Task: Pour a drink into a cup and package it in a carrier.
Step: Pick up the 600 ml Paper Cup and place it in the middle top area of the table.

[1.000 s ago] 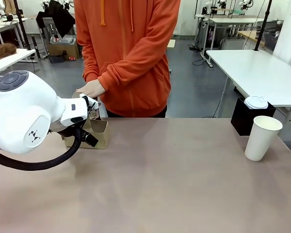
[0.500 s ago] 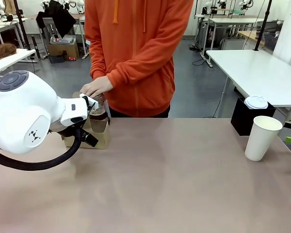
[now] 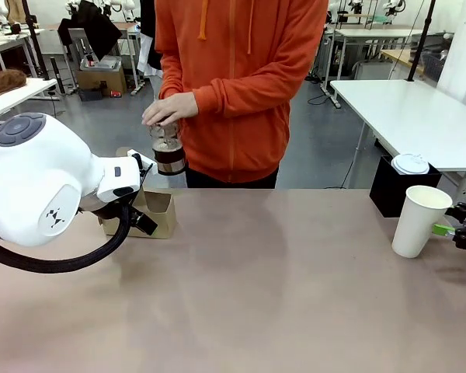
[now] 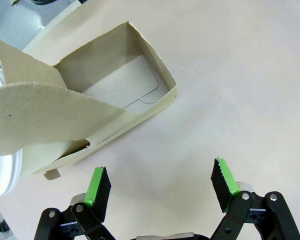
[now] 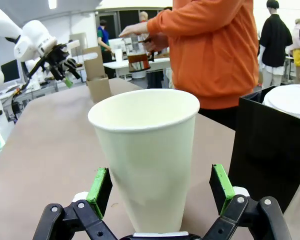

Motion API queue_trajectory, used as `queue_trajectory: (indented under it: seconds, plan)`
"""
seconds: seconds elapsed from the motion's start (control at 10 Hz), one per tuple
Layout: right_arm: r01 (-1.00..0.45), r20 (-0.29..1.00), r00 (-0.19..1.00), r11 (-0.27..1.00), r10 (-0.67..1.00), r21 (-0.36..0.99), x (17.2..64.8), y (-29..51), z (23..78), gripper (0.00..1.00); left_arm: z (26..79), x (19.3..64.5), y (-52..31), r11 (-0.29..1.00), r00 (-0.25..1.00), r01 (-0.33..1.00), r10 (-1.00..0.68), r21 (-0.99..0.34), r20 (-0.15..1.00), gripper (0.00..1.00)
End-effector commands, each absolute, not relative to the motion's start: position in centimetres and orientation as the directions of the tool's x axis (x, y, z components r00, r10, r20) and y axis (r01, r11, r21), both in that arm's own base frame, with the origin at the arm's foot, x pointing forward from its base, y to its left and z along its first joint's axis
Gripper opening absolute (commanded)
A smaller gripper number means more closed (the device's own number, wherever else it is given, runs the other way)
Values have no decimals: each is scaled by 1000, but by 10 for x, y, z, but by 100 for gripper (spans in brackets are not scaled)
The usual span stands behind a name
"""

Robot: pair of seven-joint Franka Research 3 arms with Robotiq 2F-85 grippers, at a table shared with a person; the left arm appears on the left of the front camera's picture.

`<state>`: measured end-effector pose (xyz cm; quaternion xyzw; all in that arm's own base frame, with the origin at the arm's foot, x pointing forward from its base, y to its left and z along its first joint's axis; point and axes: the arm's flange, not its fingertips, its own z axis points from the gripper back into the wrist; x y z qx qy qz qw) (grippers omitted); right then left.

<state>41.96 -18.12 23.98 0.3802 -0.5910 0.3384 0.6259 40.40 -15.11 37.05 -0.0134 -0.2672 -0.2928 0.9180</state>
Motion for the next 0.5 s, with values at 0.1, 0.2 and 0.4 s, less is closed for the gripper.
queue_trajectory:
  seconds: [0.1,0.2,0.4]
  plan:
    - [-858,996,75,507,-42,86,431,-164,239,100,371,404,-151,828,686,545,-530,131,499,100]
    - [-861,996,81,501,-48,95,434,-160,238,100,371,404,-151,828,686,545,-530,131,499,100]
    - [-867,992,103,483,-67,122,443,-151,237,100,371,404,-151,828,686,545,-530,131,499,100]
